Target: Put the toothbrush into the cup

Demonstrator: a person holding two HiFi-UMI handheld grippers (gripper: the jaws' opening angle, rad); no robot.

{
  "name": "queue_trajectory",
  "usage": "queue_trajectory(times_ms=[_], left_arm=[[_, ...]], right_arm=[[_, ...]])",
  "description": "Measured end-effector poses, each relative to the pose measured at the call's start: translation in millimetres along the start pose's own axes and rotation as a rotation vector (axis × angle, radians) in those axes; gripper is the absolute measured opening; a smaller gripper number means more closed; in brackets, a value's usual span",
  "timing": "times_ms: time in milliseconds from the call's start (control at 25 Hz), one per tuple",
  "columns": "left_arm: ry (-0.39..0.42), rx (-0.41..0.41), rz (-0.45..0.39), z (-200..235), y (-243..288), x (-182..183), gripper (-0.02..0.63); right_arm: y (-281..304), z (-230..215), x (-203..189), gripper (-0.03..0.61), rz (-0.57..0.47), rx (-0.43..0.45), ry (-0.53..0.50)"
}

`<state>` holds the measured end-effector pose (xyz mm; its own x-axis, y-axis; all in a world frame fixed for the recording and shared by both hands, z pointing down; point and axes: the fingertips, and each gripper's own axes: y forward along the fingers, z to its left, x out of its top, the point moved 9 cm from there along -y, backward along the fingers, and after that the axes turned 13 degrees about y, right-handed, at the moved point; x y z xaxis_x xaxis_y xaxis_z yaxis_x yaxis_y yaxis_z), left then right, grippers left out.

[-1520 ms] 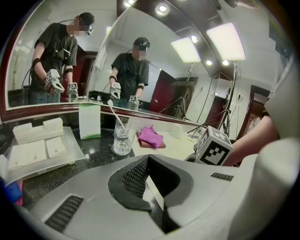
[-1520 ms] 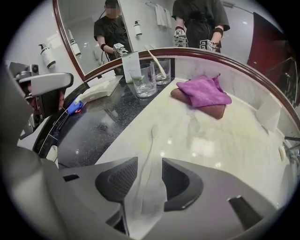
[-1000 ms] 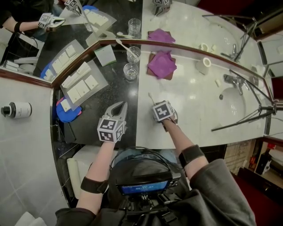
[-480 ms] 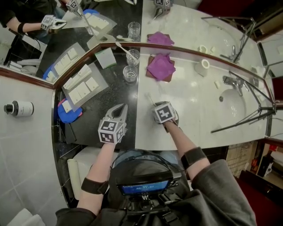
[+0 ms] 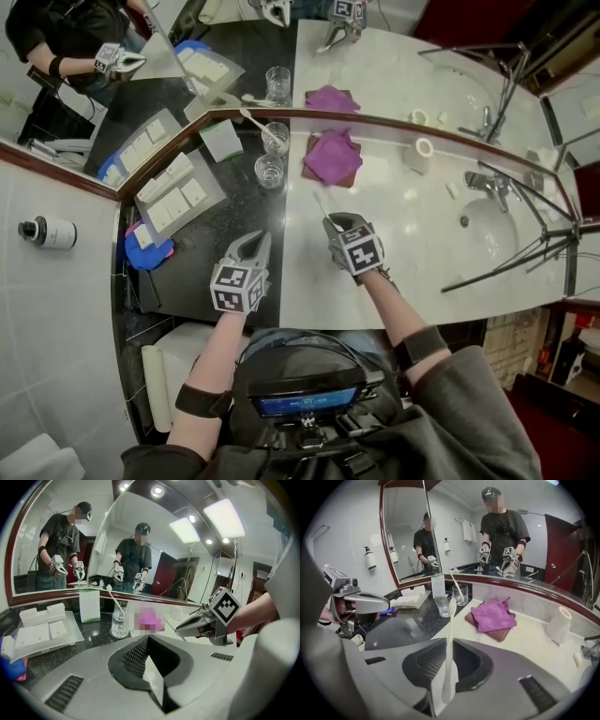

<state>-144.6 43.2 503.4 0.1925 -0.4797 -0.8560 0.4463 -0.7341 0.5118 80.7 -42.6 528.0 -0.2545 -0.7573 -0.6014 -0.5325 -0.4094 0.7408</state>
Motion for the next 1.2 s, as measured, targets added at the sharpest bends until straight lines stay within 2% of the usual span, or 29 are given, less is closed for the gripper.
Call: queue_trajectory(times_ms=[200, 400, 840, 1000, 1200], left_arm=[[0.008, 0.017, -0.012, -14.1, -1.2, 6.9, 0.002], [0.014, 0.032, -0.014, -29.4, -3.9, 9.9, 0.002], [0.018, 0.064, -0.018, -52.4, -6.1, 5.1, 0.002], [0.01, 0.089, -0.026, -44.5, -2.8, 4.2, 0.002], [-0.005, 0.135, -0.062, -18.0, 7.6, 12.5, 0.002]], right_arm=[[-31.4, 0.7, 9.3, 0.061, -0.153, 0.062, -0.045], [-53.0, -12.7, -0.7, 0.061, -0.267, 0.099, -0.065], [-77.6, -19.5, -10.6, 0.063, -0.423, 0.169, -0.029], [-62.4, -7.6, 11.0, 0.063, -0.477, 0.244, -0.057], [-32.4, 10.9, 58.5, 0.063, -0.57, 0.337, -0.076]])
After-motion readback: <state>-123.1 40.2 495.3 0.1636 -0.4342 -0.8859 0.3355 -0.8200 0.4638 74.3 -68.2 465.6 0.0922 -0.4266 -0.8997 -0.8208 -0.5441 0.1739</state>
